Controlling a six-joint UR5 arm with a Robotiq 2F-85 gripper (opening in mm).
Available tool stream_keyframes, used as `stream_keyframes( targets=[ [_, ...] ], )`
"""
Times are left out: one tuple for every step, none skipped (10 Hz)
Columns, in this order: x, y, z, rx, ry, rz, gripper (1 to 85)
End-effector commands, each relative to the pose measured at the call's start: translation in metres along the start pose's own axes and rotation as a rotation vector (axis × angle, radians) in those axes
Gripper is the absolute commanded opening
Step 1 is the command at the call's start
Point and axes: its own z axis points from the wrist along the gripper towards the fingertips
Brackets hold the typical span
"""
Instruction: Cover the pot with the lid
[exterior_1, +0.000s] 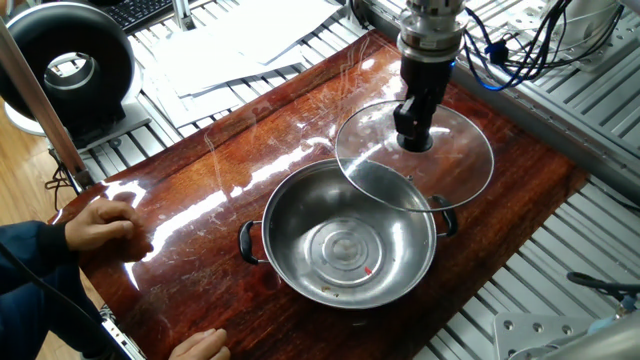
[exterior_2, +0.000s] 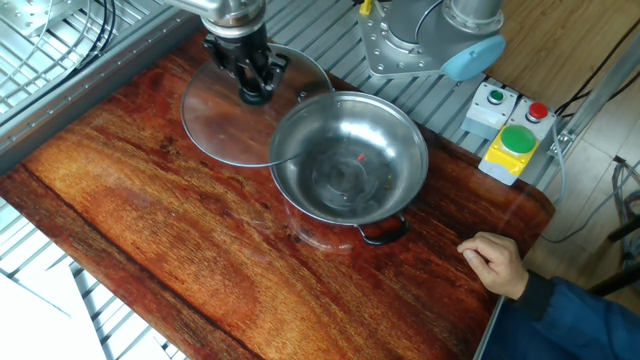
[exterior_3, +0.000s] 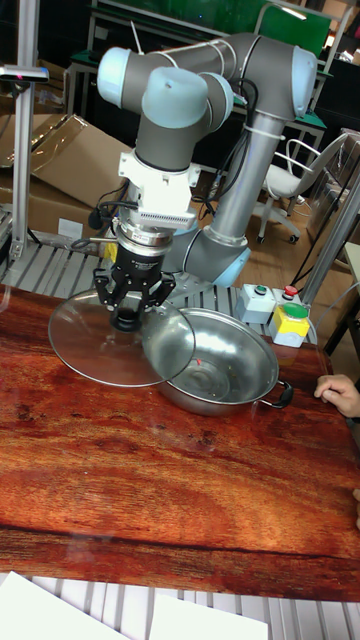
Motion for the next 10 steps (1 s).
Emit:
stream_keyframes(
  targets=[
    [0.001,0.030,-0.013,-0.027,0.007,0.051,1.3],
    [0.000,0.049,-0.020,-0.014,0.006,0.067,1.3],
    [-0.004,0.076,-0.021,-0.033,-0.001,0.111,1.3],
    [-0.008,0.097,-0.020,-0.035,-0.011,0.152,1.3],
    [-0.012,0.115,-0.016,-0.040,-0.016,0.182,1.3],
    [-0.012,0.129,-0.014,-0.053,-0.012,0.205,1.3],
    [-0.010,0.139,-0.013,-0.063,-0.004,0.218,1.3],
    [-0.009,0.145,-0.012,-0.067,0.001,0.233,1.3],
    [-0.009,0.151,-0.010,-0.070,-0.002,0.245,1.3],
    [-0.010,0.154,-0.008,-0.068,-0.006,0.252,1.3]
  ],
)
